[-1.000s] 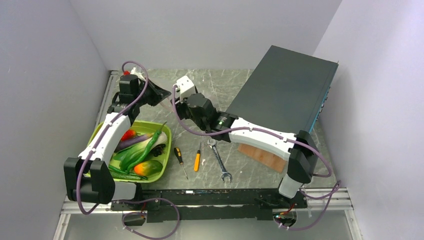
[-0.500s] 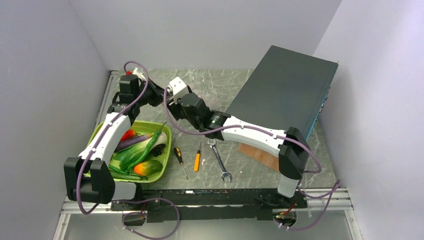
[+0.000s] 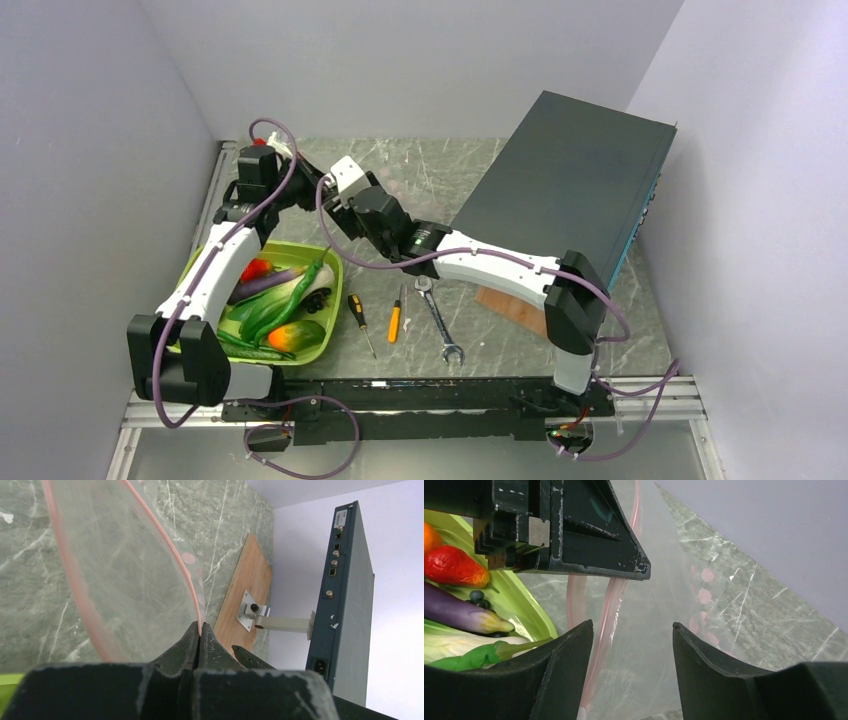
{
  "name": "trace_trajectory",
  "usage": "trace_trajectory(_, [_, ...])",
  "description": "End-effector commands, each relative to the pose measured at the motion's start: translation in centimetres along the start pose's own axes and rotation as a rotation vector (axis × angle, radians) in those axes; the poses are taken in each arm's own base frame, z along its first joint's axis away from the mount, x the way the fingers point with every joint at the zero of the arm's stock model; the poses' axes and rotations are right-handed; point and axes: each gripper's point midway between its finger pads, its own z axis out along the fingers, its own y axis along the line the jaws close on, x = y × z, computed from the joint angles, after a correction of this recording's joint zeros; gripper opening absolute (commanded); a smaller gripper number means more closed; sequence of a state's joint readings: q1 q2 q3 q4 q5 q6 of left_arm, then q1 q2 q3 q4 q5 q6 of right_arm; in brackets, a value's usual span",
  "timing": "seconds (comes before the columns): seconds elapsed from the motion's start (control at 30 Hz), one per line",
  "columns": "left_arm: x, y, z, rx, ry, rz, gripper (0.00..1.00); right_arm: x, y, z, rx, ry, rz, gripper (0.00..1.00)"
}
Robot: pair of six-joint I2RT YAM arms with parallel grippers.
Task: Place the food in the zip-top bag and seal the zipper
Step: Open the zipper of the food storage bag.
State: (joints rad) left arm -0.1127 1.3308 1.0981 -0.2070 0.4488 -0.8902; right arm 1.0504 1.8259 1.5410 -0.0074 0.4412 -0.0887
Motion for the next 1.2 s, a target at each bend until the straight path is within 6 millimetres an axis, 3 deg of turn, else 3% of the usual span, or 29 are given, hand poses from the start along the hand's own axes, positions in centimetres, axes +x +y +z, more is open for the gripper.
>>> trace_trajectory(0.0, [-0.6,-2.3,-0.2,0.078,0.013,0.042,0.0,-2.2,-1.0,0.1,0.09,-0.043,-0.031,0.61])
trace_trajectory(0.13, [-0.6,-2.1,-0.2,0.07,0.011,0.034,0.0,-1.7,-1.7,-0.1,0.25,-0.039,-0.134,0.47])
trace_trajectory(0.2, [-0.7,-2.1,-0.3,0.069,0.009,0.043,0.0,-1.6,-1.6,-0.1,0.296,-0.044,-0.18,0.35])
trace_trajectory(0.27, [-0.7,-2.2,-0.3,0.072,0.01,0.055,0.0,-1.4,-1.8,0.0,0.331,-0.049,-0.195,0.08])
trace_trajectory(0.3, [-0.8,-2.2,-0.3,0.071,0.011,0.069,0.0,-1.3,-2.0,0.0,0.344,-0.053,-0.176,0.0])
trace_trajectory(0.37, [-1.0,-2.5,-0.4,0.072,0.021,0.109,0.0,-1.5,-2.6,-0.3,0.336,-0.061,-0.125,0.0])
trace_trajectory(0.4, [-1.0,-2.6,-0.5,0.076,0.037,0.132,0.05,-1.3,-2.8,-0.3,0.316,-0.053,-0.096,0.0])
trace_trajectory(0.43, [-1.1,-2.9,-0.7,0.093,0.047,0.164,0.19,-1.1,-2.8,-0.3,0.286,-0.052,-0.065,0.0])
trace_trajectory(0.53, [-1.7,-3.4,-1.6,0.159,0.032,0.215,0.89,-0.8,-3.2,-0.3,0.212,-0.032,0.039,0.0])
trace_trajectory(0.57, [-2.2,-3.9,-2.0,0.191,0.009,0.238,0.98,-0.6,-3.6,-0.2,0.195,-0.021,0.077,0.0])
trace_trajectory(0.7, [-3.2,-4.4,-3.3,0.231,-0.03,0.297,1.0,-0.2,-5.4,-0.2,0.171,0.004,0.196,0.0])
trace_trajectory(0.87, [-3.9,-4.0,-3.7,0.19,-0.059,0.34,0.86,-1.6,-7.7,-0.5,0.183,-0.007,0.28,0.0])
trace_trajectory(1.03, [-3.2,-3.1,-2.1,0.214,-0.006,0.282,0.71,-2.5,-7.7,-1.1,0.153,-0.03,0.29,0.0])
trace_trajectory(1.17, [-2.7,-2.2,-0.7,0.216,0.057,0.252,0.69,-2.2,-7.9,-1.6,0.164,-0.028,0.287,0.0])
